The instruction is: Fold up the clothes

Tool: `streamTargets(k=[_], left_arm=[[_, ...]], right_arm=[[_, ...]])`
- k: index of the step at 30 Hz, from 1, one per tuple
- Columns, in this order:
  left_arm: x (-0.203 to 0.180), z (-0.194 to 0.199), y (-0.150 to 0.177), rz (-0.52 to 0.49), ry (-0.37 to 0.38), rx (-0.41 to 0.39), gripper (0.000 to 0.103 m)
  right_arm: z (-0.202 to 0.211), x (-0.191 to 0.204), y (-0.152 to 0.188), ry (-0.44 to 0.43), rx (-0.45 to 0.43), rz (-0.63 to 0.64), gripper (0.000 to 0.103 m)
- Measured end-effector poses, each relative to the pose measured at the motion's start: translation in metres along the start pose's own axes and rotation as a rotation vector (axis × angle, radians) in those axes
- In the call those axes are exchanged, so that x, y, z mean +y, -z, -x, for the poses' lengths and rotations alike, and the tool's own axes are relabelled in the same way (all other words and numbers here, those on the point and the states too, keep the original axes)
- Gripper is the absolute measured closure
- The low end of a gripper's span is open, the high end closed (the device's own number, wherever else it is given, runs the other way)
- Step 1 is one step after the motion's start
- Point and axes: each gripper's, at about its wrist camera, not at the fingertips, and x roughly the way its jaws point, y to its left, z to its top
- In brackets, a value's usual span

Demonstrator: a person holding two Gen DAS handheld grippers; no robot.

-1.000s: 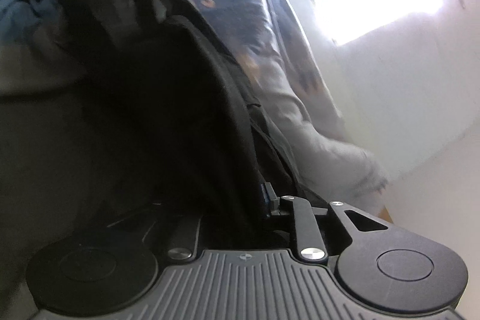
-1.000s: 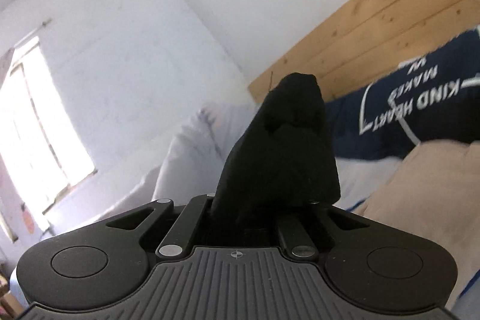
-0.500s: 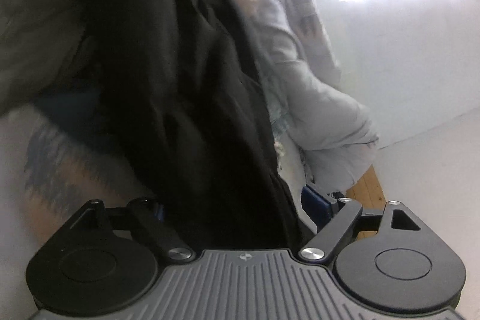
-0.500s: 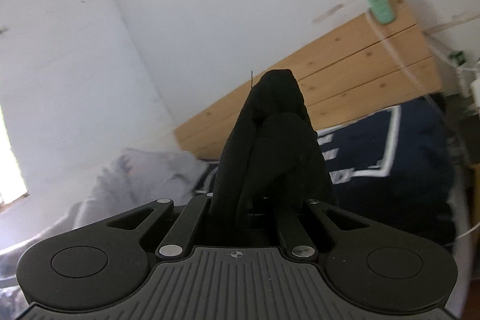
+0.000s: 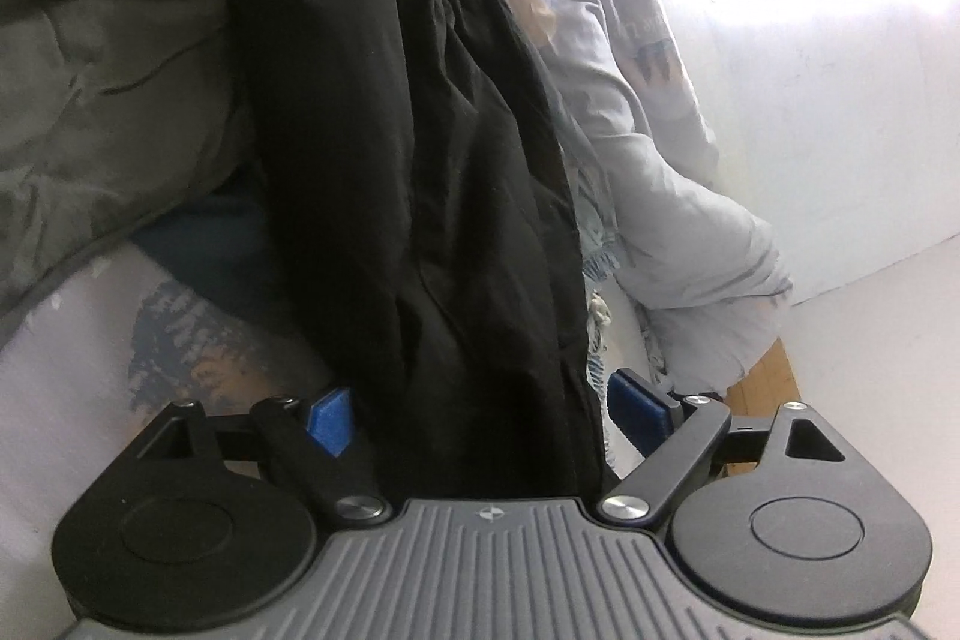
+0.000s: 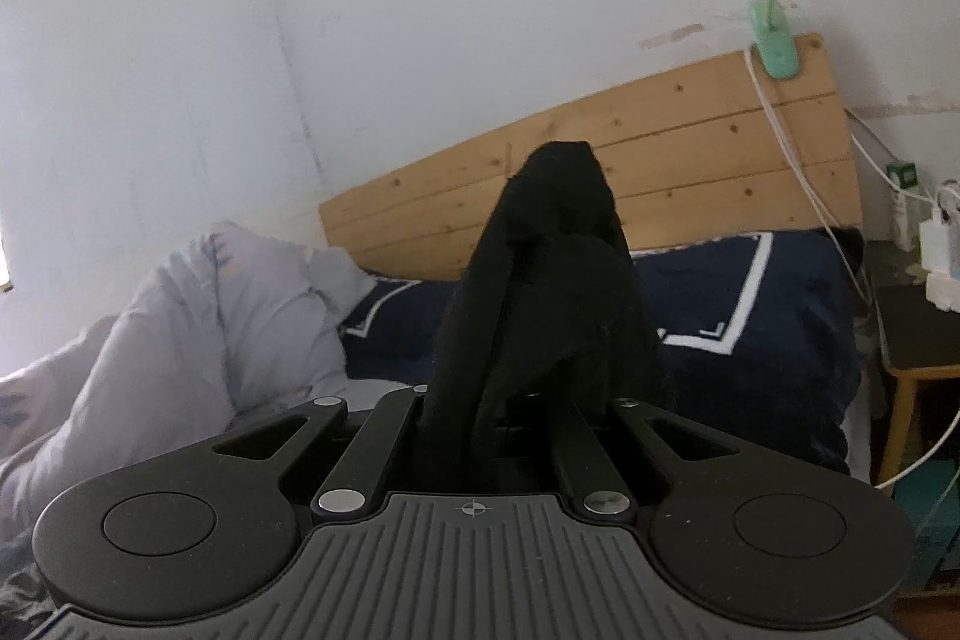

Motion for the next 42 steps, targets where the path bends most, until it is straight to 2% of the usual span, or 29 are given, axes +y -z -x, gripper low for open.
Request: streamTargets(k=[8, 12, 16, 26, 30, 34, 39, 42], left_arm=[[0.0, 0.019, -0.009, -0.002, -0.036, -0.052, 0.012], [0.003, 0.035, -0.021, -0.007, -0.039, -0.124, 0.005], [0.009, 0.047, -0.037, -0.001, -0.049, -0.175, 0.005], [0.041, 0.07, -0.074, 0.098, -0.098, -0.265, 0.005], [0.05, 0.081, -0.089, 0.141, -0.097, -0.301, 0.005], [0.061, 0.097, -0.1, 0.14, -0.105, -0.338, 0.005], [0.07, 0.104, -0.113, 0.184, -0.103, -0.355, 0.004], [0.073, 0.106, -0.118, 0.212, -0.091, -0.359, 0.004]], right_arm=[[0.027, 0.059, -0.015, -0.115, -0.02, 0.12, 0.099], [0.042, 0.1, -0.019, -0.202, -0.019, 0.179, 0.099], [0.053, 0.15, -0.015, -0.296, -0.005, 0.223, 0.099], [0.077, 0.321, 0.043, -0.556, 0.122, 0.322, 0.099], [0.097, 0.395, 0.077, -0.659, 0.16, 0.399, 0.1], [0.121, 0.466, 0.116, -0.751, 0.22, 0.454, 0.1], [0.145, 0.53, 0.154, -0.811, 0.292, 0.484, 0.1], [0.151, 0.549, 0.152, -0.785, 0.262, 0.436, 0.1]])
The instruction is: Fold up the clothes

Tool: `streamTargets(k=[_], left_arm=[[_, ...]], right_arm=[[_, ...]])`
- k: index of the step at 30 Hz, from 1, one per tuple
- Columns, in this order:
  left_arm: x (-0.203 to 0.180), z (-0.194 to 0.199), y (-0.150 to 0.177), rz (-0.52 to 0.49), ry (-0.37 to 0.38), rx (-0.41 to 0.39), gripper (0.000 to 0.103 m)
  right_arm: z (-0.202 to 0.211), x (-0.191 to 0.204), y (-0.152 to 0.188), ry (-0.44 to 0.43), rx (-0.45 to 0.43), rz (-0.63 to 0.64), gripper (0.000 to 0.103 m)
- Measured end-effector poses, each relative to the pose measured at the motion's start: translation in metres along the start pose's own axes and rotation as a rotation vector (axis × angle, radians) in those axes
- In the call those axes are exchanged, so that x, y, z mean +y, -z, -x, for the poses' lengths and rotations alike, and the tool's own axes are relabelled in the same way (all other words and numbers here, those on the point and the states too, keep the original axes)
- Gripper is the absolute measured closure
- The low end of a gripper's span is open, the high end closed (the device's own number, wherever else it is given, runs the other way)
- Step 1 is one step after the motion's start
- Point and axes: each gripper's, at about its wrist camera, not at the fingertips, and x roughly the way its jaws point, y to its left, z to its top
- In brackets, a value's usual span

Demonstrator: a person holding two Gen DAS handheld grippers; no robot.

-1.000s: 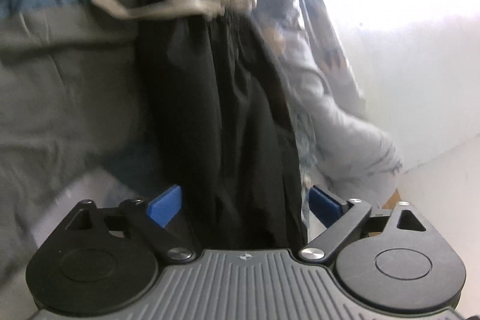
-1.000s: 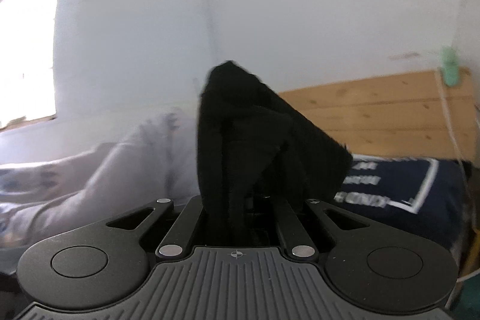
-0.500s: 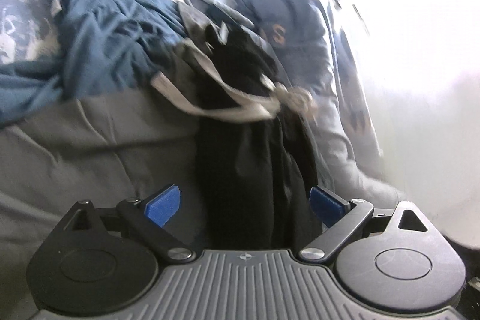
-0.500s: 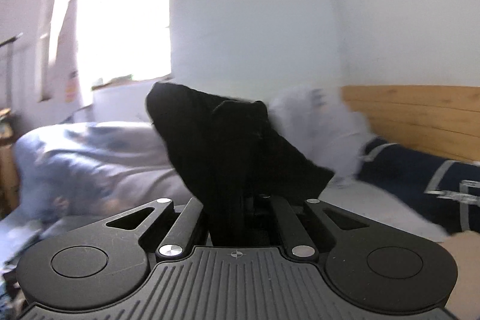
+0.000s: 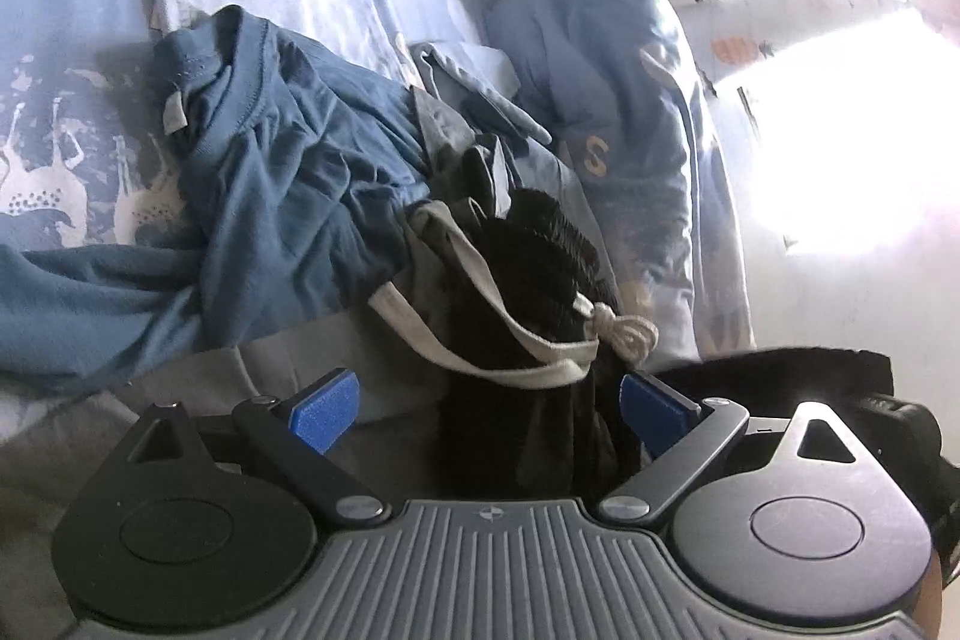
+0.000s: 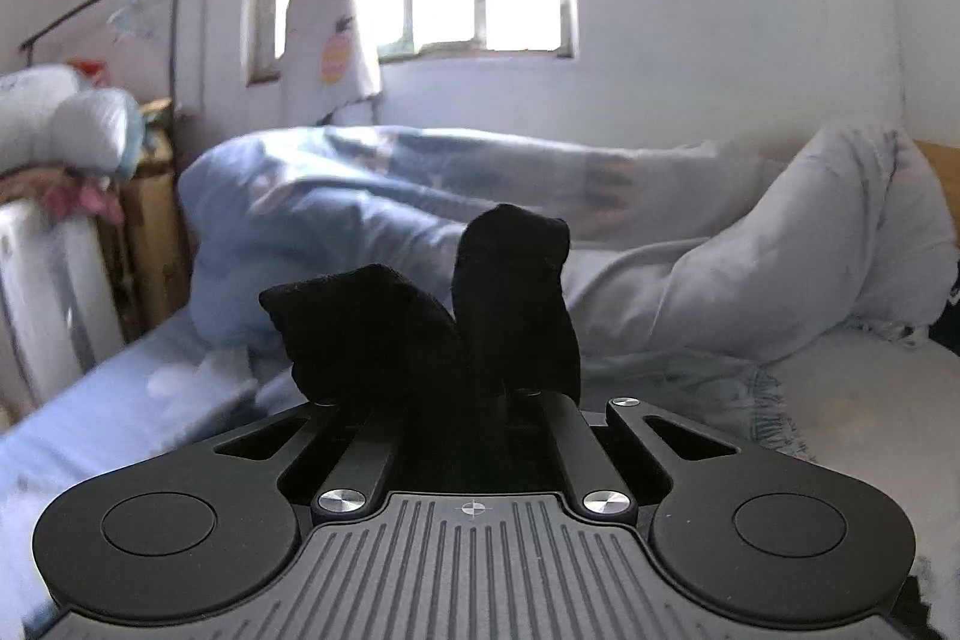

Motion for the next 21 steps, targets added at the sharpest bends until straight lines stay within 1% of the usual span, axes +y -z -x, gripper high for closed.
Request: streamTargets(k=[1, 3, 4, 5, 7, 9, 11, 14, 17, 19, 20, 21], left_arm=[[0.0, 0.001, -0.001, 0.008, 0.006, 0.0, 0.004], [0.001, 0.001, -0.003, 0.019, 0.017, -0.001, 0.004], [0.001, 0.001, -0.004, 0.023, 0.023, -0.002, 0.003], [0.001, 0.001, -0.005, 0.021, 0.023, -0.009, 0.003], [0.002, -0.001, -0.006, 0.02, 0.017, -0.014, 0.002], [0.004, -0.002, -0.008, 0.028, 0.008, -0.019, 0.002], [0.006, -0.002, -0.01, 0.038, 0.0, -0.028, 0.002], [0.006, 0.003, -0.013, 0.026, -0.016, -0.064, 0.002], [0.005, 0.009, -0.018, 0.005, -0.037, -0.112, 0.002], [0.006, 0.013, -0.021, 0.0, -0.051, -0.139, 0.002], [0.007, 0.014, -0.023, 0.004, -0.059, -0.148, 0.001], [0.009, 0.014, -0.024, 0.011, -0.069, -0.156, 0.001]], right_arm=[[-0.001, -0.002, -0.006, 0.024, -0.033, -0.013, 0.1], [0.003, -0.01, -0.014, 0.099, -0.126, -0.047, 0.099], [0.002, -0.009, -0.015, 0.12, -0.14, -0.047, 0.099], [0.0, -0.006, -0.014, 0.123, -0.126, -0.033, 0.099], [-0.009, 0.006, -0.001, 0.099, -0.067, 0.01, 0.099], [-0.024, 0.023, 0.018, 0.057, 0.023, 0.046, 0.099], [-0.039, 0.045, 0.041, 0.004, 0.142, 0.081, 0.099], [-0.042, 0.089, 0.073, -0.044, 0.232, 0.198, 0.099], [-0.031, 0.123, 0.092, -0.071, 0.247, 0.315, 0.099], [-0.023, 0.144, 0.104, -0.085, 0.253, 0.392, 0.095], [-0.022, 0.151, 0.109, -0.086, 0.257, 0.42, 0.094], [-0.022, 0.157, 0.113, -0.086, 0.261, 0.443, 0.091]])
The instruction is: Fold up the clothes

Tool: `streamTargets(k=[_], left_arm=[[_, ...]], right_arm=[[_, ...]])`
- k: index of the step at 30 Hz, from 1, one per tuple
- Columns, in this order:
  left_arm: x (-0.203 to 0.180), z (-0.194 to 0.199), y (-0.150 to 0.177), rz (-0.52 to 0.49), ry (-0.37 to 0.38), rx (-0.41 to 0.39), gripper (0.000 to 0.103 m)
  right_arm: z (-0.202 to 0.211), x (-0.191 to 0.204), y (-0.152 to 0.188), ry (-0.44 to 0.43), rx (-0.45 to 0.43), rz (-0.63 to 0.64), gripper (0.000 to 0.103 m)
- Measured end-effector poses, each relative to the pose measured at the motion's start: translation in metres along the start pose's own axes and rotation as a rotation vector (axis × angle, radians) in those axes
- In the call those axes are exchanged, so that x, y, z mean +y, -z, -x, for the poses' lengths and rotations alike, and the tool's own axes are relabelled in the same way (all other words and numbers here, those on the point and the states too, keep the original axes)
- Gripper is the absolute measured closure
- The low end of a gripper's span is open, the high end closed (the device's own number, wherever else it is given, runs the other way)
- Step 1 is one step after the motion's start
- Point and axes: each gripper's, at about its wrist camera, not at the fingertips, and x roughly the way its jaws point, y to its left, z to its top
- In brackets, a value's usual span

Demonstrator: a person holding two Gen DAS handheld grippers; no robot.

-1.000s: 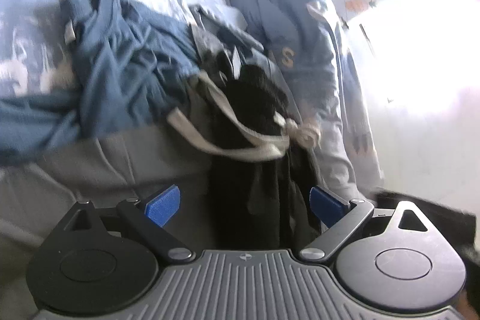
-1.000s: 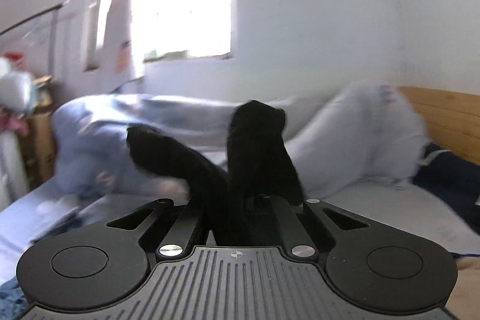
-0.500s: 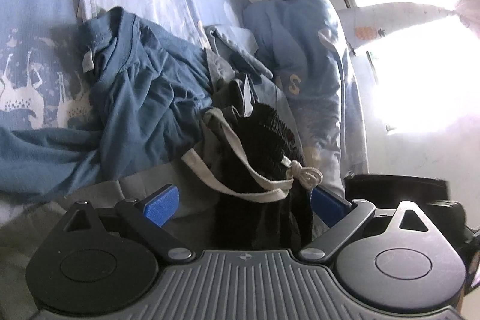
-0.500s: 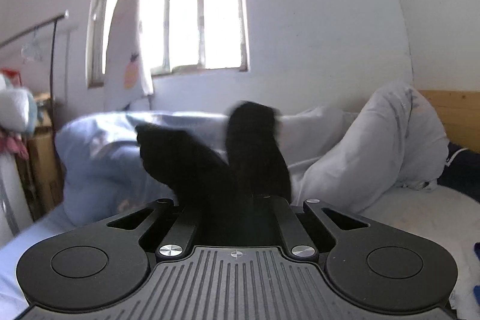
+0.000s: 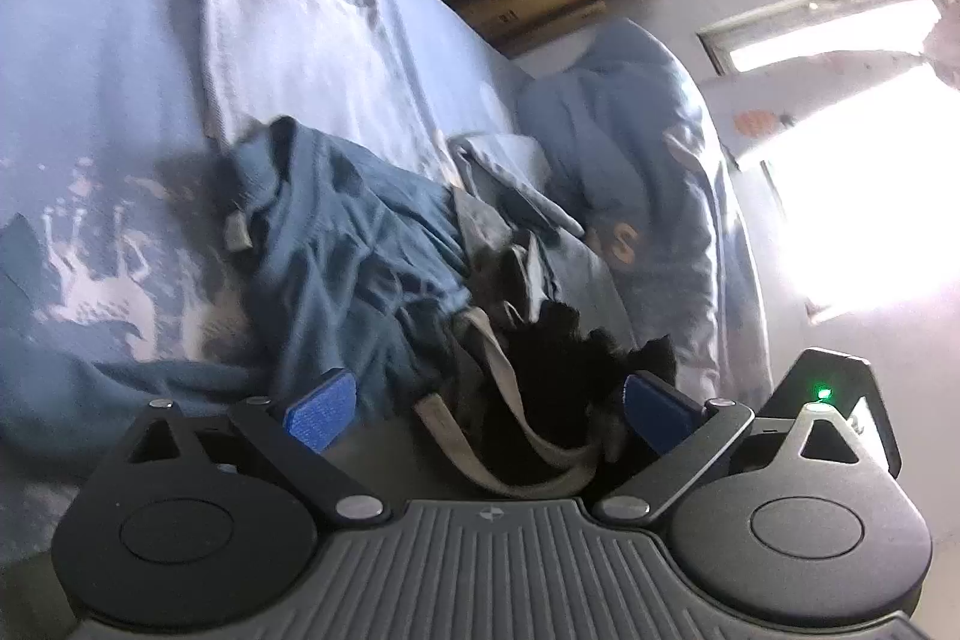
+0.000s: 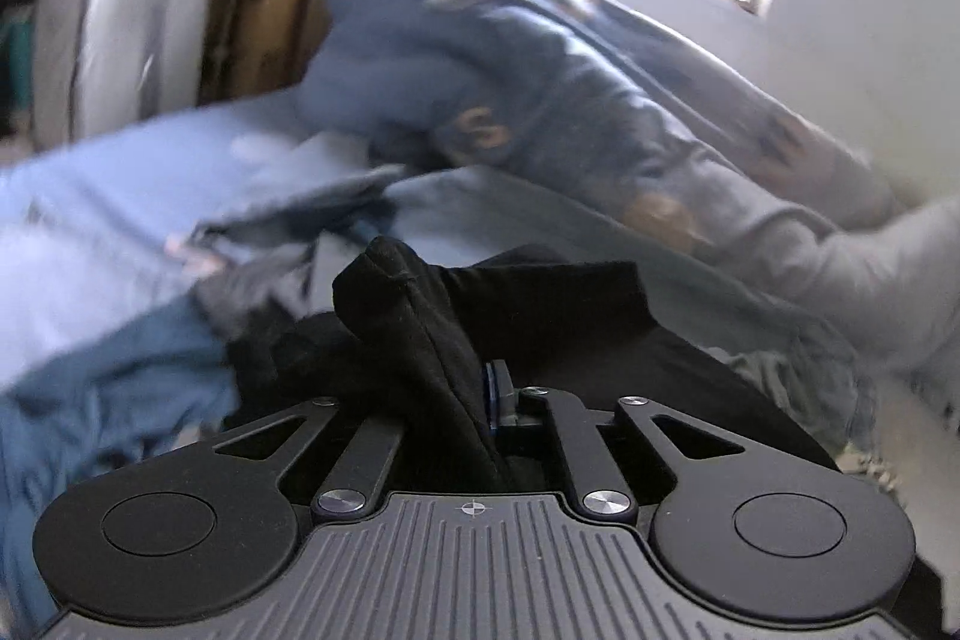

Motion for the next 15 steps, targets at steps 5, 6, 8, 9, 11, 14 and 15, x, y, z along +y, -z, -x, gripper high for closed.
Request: streamTargets(k=[5, 6, 8, 9, 11, 14, 15], left_arm=[[0.006, 0.0, -0.011, 0.025, -0.031, -0.032, 0.0], [0.006, 0.0, -0.014, 0.025, -0.035, -0.039, 0.0], [0.006, 0.0, -0.019, 0.019, -0.048, -0.059, 0.0], [0.007, 0.001, -0.021, 0.018, -0.053, -0.071, 0.0], [0.007, 0.002, -0.025, 0.015, -0.062, -0.089, 0.0], [0.004, 0.001, -0.027, -0.006, -0.077, -0.102, 0.0], [0.002, -0.001, -0.027, -0.022, -0.08, -0.1, 0.0]], right_arm=[[0.009, 0.021, 0.005, 0.017, 0.012, 0.047, 0.063], [0.012, 0.021, 0.006, -0.006, 0.013, 0.041, 0.05], [0.018, 0.018, 0.007, -0.012, 0.005, 0.032, 0.036], [0.022, 0.013, 0.007, -0.035, 0.003, 0.021, 0.017], [0.035, -0.002, 0.006, -0.166, 0.003, -0.035, 0.0], [0.065, -0.021, 0.009, -0.218, -0.002, -0.084, 0.0], [0.078, -0.03, 0.011, -0.231, -0.012, -0.098, 0.0]])
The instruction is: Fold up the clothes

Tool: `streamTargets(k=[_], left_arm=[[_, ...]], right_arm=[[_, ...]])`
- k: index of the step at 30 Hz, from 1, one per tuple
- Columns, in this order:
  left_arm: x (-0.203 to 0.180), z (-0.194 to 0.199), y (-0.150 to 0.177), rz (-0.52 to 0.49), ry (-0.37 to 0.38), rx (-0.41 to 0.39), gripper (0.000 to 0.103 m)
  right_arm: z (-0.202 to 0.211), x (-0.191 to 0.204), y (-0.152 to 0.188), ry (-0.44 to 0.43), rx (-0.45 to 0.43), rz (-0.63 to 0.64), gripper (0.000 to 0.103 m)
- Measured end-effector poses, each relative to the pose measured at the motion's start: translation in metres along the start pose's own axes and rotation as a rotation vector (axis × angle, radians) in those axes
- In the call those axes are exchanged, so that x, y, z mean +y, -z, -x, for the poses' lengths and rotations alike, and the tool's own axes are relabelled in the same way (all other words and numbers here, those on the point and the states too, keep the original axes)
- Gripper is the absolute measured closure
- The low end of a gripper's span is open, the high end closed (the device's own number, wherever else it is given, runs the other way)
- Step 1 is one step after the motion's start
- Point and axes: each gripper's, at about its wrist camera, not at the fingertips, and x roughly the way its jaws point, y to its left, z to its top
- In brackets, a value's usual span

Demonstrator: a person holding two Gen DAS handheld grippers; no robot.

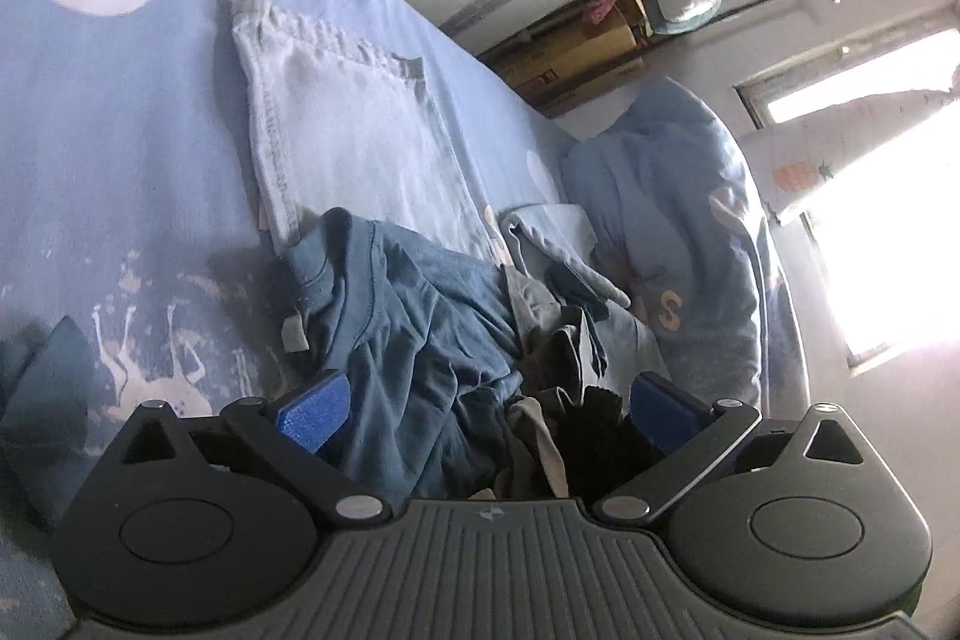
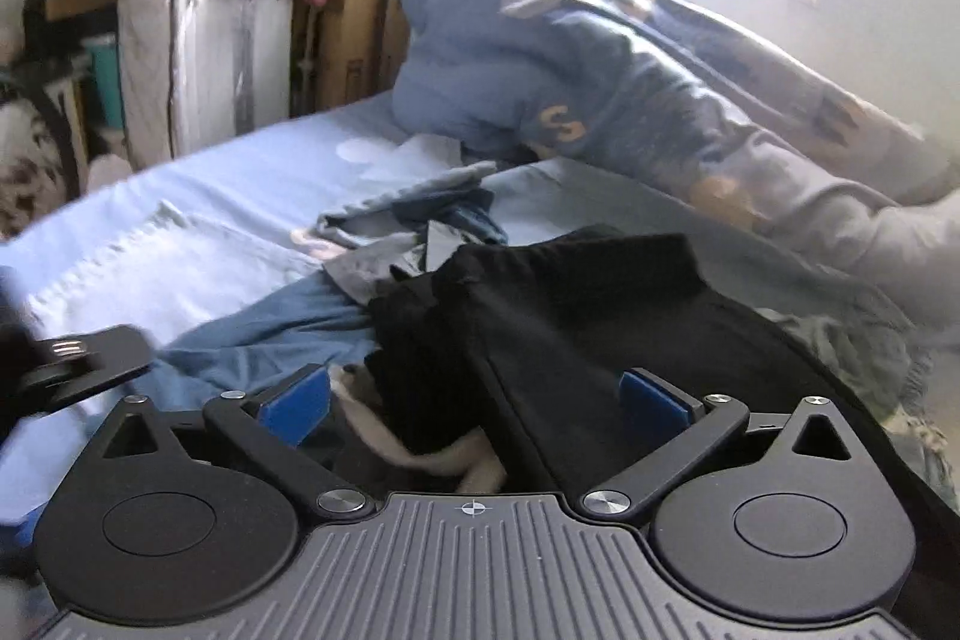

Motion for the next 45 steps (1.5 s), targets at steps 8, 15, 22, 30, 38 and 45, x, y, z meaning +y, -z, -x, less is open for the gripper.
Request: streamTargets(k=[8, 15, 22, 30, 38, 45], left_arm=[[-0.033, 0.0, 0.023, -0.188, 0.048, 0.039, 0.0], [-0.047, -0.009, 0.051, -0.274, 0.067, 0.162, 0.0], [-0.056, -0.006, 0.096, -0.363, 0.092, 0.313, 0.0], [-0.058, -0.016, 0.163, -0.428, 0.128, 0.574, 0.0], [-0.05, -0.03, 0.178, -0.335, 0.137, 0.605, 0.0], [-0.037, -0.035, 0.174, -0.166, 0.203, 0.66, 0.0]], right_arm=[[0.128, -0.085, 0.018, -0.042, -0.032, -0.207, 0.0], [0.228, -0.155, 0.044, -0.091, -0.027, -0.462, 0.0], [0.261, -0.19, 0.076, -0.09, -0.076, -0.563, 0.0], [0.199, -0.248, 0.141, -0.016, -0.076, -0.767, 0.0], [0.165, -0.283, 0.158, -0.017, -0.157, -0.838, 0.0], [0.149, -0.307, 0.152, -0.061, -0.166, -0.848, 0.0]])
